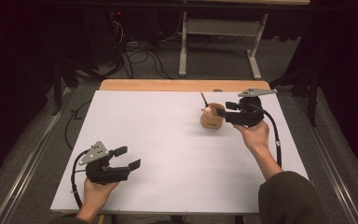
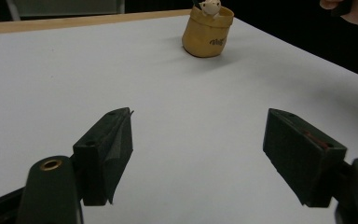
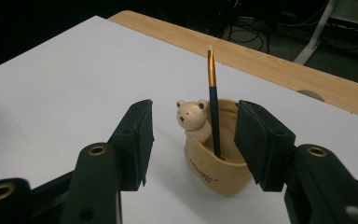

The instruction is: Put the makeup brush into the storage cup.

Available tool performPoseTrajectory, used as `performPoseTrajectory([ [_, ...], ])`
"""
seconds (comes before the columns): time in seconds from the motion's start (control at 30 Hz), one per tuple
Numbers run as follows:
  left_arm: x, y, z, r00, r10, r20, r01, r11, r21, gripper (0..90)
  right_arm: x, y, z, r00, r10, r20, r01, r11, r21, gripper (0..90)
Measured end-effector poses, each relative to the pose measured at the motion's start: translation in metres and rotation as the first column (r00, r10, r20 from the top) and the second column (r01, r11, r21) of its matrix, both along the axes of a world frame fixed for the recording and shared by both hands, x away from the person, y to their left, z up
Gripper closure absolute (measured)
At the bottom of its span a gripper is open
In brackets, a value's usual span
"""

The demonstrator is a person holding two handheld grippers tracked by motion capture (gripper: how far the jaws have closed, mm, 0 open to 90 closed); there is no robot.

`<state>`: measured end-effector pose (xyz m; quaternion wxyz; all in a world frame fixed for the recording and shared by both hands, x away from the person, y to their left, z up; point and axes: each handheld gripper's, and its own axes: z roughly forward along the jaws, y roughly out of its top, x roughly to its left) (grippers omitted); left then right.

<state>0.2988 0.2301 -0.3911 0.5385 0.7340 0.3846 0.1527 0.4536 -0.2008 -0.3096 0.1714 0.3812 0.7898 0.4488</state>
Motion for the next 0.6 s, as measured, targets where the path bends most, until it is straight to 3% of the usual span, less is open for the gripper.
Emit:
performPoseTrajectory([
  [0.6,0.0,0.0,0.0,1.0,0.0,-0.002,0.0,1.0,-0.002,24.7,-0.014,-0.007,0.001,0.9995,0.029,0.013,-0.029,0.9995,0.008,48.5],
])
